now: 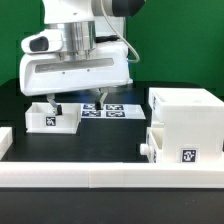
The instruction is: Assemble drawer
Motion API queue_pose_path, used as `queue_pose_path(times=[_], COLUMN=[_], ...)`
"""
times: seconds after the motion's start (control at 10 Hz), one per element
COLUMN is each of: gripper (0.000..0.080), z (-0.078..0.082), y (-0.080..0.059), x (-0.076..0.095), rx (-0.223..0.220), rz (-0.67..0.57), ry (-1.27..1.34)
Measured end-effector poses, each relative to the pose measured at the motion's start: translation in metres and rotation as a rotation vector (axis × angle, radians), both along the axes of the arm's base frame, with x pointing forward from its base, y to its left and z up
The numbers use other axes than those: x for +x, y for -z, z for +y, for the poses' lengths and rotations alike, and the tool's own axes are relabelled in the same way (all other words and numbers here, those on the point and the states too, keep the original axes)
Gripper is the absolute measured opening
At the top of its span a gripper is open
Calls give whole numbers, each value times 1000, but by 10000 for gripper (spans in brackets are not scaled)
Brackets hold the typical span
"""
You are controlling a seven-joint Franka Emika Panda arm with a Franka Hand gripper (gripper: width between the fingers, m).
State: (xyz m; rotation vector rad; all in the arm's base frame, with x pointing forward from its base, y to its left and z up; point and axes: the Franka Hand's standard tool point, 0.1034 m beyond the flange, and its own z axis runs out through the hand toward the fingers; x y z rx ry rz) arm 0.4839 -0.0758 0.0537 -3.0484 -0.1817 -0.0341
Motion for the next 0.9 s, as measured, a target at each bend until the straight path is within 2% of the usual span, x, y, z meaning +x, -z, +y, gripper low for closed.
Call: queue_pose_path(times=[0.3,0.7,0.9], gripper=[649,649,649], z=[1,-10,-11], y=[0,7,8], x=[-2,-45,-47], rx=[11,-4,-3], rz=[6,35,39], ry=[128,147,142])
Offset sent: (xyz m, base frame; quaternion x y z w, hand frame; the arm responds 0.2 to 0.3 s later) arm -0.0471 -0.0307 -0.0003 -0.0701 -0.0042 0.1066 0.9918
